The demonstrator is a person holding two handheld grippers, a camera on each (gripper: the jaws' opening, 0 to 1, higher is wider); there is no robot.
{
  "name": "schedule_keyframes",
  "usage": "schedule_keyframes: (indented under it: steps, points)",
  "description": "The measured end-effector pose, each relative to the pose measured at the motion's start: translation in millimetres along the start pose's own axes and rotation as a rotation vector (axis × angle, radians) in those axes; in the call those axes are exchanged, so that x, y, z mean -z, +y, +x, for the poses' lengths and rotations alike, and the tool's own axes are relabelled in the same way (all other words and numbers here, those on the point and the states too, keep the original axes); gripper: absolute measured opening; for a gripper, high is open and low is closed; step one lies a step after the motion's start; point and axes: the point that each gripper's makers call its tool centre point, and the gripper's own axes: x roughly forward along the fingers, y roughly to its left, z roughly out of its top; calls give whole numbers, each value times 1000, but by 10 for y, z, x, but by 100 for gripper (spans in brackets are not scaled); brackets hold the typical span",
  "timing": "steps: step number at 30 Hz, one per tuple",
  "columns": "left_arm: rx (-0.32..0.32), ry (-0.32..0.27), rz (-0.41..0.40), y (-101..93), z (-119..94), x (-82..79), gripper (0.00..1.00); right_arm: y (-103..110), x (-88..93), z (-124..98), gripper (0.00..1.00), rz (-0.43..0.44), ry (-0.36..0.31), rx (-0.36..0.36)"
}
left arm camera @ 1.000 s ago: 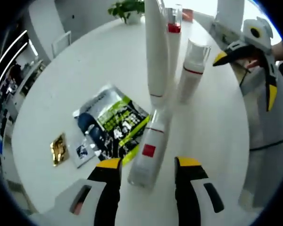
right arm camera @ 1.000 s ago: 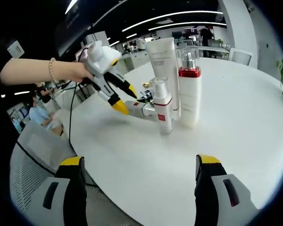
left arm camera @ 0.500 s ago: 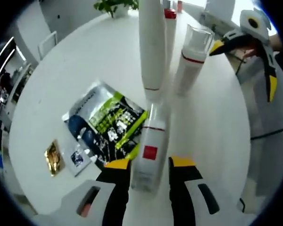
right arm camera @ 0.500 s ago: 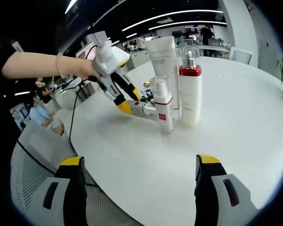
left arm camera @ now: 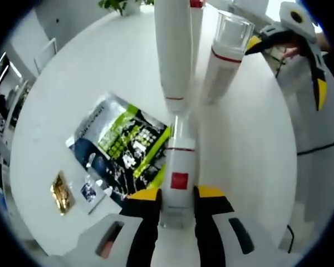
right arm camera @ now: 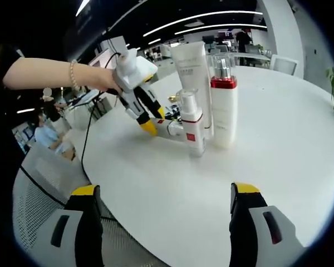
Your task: Arrange the skincare products in the storage area until every visible bottle or jar stands upright without overlapping.
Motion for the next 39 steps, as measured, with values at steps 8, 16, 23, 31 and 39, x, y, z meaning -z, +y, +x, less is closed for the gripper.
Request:
schedule_keyframes:
  steps: [8, 16, 23, 31, 39]
  points:
    - [-13, 9, 2, 49, 19, 14, 26, -4, 3, -1, 96, -2, 0, 3]
    - [-15, -8, -32, 49, -19, 6, 26, 1, -3, -5, 95, -2, 0, 3]
    - [-25, -18, -38, 70, -52, 25, 26, 8, -10, -13, 95, -1, -2, 2]
    - [-48, -50, -74, 30, -159, -21, 25, 21, -10, -6, 95, -12, 0, -3]
    - [-89, -121, -143, -74, -376, -53, 25, 53, -16, -4, 95, -31, 2, -14]
